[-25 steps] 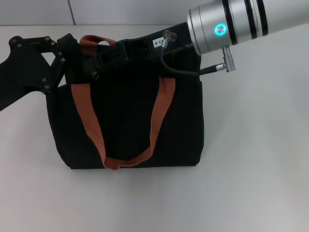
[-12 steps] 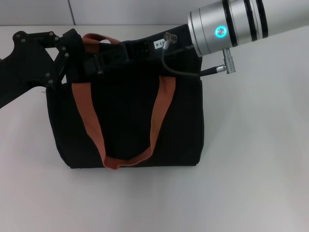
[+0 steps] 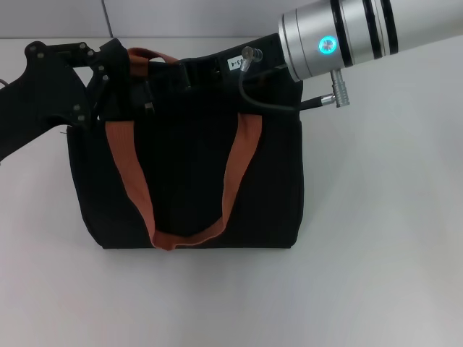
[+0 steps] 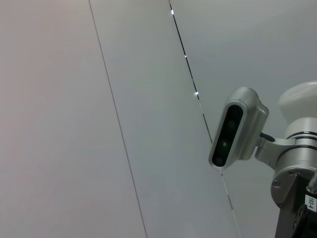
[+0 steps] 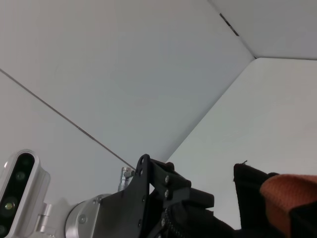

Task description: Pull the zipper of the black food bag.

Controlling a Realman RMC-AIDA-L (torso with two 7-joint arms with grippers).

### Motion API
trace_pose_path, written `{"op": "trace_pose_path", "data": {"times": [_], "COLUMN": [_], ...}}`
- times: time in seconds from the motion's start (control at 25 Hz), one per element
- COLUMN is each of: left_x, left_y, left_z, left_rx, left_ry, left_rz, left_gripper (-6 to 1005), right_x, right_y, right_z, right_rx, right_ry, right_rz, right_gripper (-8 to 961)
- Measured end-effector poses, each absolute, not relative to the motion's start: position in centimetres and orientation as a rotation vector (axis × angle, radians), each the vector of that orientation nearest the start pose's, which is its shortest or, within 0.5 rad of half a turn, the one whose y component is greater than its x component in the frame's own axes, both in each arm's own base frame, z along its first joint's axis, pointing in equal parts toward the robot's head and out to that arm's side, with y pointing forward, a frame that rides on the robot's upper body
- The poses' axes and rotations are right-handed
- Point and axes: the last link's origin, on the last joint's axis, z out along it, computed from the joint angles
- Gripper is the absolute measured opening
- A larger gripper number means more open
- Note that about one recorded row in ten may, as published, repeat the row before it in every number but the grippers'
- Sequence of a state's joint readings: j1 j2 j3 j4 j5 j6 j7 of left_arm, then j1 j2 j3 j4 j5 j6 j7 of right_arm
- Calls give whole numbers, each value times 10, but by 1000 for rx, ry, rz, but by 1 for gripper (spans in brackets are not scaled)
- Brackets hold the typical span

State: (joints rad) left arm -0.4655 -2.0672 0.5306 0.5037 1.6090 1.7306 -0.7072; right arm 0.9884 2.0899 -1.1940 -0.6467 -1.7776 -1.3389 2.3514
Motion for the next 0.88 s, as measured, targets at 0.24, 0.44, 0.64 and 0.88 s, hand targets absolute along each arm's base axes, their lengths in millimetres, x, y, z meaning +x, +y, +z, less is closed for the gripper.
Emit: {"op": "trace_pose_path", "data": {"times": [0.24, 0.44, 0.64, 0.88], "left_x": [-259, -258, -259, -261], "left_y": [314, 314, 314, 312], "left_z": [40, 40, 40, 42], "left_rx": [-2239, -2239, -2236, -2223], "left_ry": [72, 69, 67, 60], "left_rz": [-1058, -1063, -1062, -1062], "left_gripper": [22, 22, 22, 22], "right_x": [64, 65, 66, 71], "right_y": [397, 396, 395, 397], "right_z": [-65, -67, -67, -57], "right_rx": [-2926, -2932, -2940, -2909], "right_ry": [1295, 1282, 1248, 1225], "right_rz": [583, 562, 559, 587], "right_gripper": [241, 117, 1, -2]}}
